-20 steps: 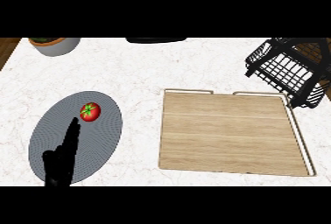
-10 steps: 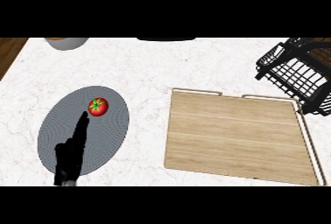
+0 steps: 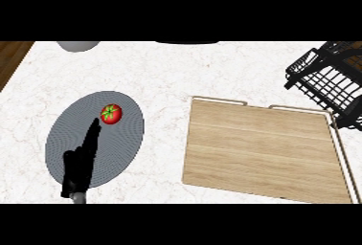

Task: Pick the can from the tray and place it in the tiered basket

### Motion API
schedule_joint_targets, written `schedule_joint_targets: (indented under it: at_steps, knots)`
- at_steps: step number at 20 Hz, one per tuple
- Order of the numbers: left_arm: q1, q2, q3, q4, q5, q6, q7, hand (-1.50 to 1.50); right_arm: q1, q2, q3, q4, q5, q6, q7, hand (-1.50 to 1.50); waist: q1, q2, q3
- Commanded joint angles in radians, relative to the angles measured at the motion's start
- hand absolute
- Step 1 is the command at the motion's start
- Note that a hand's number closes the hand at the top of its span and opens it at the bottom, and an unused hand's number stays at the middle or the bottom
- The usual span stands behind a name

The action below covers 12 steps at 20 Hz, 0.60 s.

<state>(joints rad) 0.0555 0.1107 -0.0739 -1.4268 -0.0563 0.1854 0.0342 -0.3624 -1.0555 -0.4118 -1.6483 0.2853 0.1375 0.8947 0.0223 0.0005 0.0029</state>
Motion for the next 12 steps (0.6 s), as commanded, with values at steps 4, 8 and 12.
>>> schedule_joint_targets:
  at_steps: [4, 8, 12]
  knots:
    - [0.052, -0.015, -0.019, -0.016, -0.007, -0.005, 0.027, 0.00, -0.188, 0.009, 0.110, 0.333, 0.043, -0.009, -0.198, 1.50, 0.013, 0.006, -0.003]
    - [-0.008, -0.007, 0.006, 0.015, -0.006, -0.010, 0.035, 0.00, -0.280, 0.097, 0.225, 0.393, 0.127, -0.039, -0.196, 1.50, 0.001, 0.004, -0.003]
    - [0.017, -0.036, -0.002, 0.067, -0.017, 0.001, -0.040, 0.00, -0.247, 0.182, 0.258, 0.470, 0.209, -0.137, -0.256, 1.50, -0.009, 0.003, -0.003]
